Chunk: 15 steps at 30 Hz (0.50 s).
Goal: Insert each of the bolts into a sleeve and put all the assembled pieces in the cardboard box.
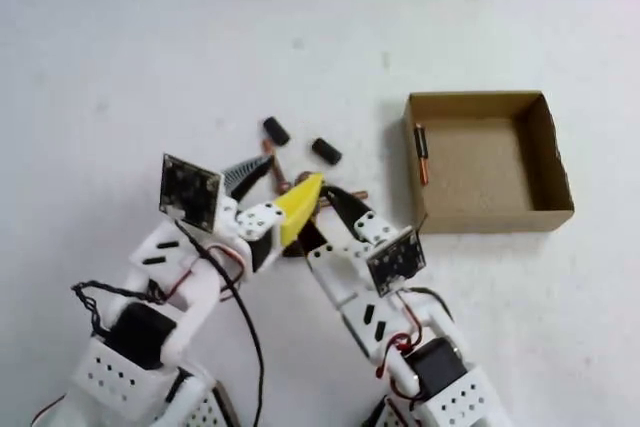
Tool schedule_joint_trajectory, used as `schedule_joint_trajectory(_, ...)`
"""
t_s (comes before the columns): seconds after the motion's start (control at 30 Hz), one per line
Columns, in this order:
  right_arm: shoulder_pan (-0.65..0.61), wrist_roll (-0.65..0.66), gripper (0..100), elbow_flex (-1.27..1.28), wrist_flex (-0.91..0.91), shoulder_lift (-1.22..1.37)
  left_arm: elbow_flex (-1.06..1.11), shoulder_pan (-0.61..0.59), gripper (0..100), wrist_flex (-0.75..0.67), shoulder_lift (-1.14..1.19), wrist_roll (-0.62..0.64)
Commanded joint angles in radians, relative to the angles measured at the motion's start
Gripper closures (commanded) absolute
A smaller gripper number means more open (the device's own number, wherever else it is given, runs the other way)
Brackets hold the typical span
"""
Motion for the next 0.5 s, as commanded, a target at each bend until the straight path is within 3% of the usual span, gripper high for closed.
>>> schedule_joint_trajectory(0.0, 0.010, 0.017, 98.2, 0.008, -0.004, -0.013, -0.044, -0.021, 76, -0.008, -0.015, -0.046)
schedule_joint_trajectory(0.27, 0.074, 0.017, 98.2, 0.008, -0.002, -0.012, -0.203, -0.147, 76, 0.028, -0.015, -0.043)
schedule_joint_trajectory(0.37, 0.116, 0.017, 98.2, 0.008, -0.002, -0.013, -0.273, -0.150, 77, 0.133, -0.015, -0.043)
schedule_joint_trajectory(0.47, 0.136, 0.017, 98.2, 0.008, -0.002, -0.013, -0.351, -0.150, 87, 0.281, -0.015, -0.049)
